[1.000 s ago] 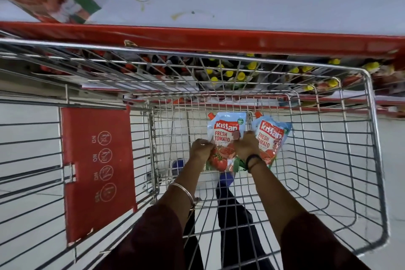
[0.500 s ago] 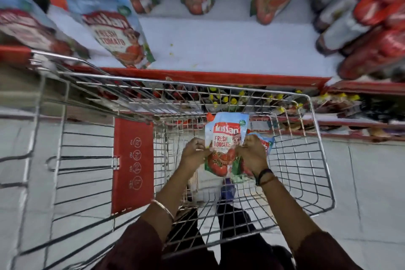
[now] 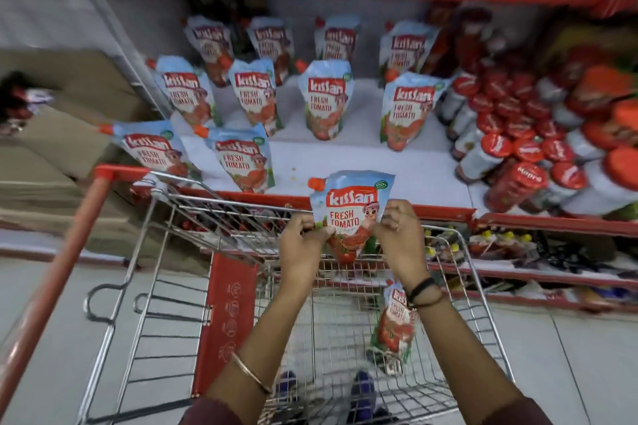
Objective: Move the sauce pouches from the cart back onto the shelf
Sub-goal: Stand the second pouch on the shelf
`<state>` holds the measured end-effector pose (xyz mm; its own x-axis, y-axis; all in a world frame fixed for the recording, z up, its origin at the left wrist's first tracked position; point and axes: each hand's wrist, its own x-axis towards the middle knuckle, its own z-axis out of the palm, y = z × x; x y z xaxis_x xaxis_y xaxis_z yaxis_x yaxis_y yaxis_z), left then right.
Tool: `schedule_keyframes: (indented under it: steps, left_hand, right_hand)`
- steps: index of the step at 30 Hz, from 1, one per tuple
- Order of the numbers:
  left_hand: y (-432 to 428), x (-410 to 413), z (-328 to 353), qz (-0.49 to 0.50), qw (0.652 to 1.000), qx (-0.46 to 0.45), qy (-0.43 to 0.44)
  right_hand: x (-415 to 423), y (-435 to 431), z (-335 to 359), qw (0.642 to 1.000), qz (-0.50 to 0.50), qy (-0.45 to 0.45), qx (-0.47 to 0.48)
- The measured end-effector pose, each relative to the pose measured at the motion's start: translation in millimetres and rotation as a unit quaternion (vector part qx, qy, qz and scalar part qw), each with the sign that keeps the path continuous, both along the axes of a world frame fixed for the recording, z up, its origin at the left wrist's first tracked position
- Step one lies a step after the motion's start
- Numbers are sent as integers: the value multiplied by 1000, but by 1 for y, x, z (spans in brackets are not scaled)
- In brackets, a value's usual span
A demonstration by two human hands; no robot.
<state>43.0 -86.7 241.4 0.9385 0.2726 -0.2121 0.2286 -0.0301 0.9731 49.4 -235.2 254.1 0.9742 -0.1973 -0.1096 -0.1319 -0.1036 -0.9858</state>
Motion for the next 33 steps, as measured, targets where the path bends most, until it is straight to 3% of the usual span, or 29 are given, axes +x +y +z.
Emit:
schedule_keyframes:
  steps: [3,10,17,33]
  left_hand:
    - [3,24,21,9,998,38,-41]
    - [9,78,39,25,995,22,-89]
    - [18,112,11,32,996,46,-66]
    - [28,107,-16,-13,994,94,-56]
  right_hand:
    - [20,8,16,999,-21,-46,1]
    - [69,28,20,994,-50,-92,32]
    - [101,36,4,996,-43,-80,21]
    - [95,42,-22,998,-21,-49,-17]
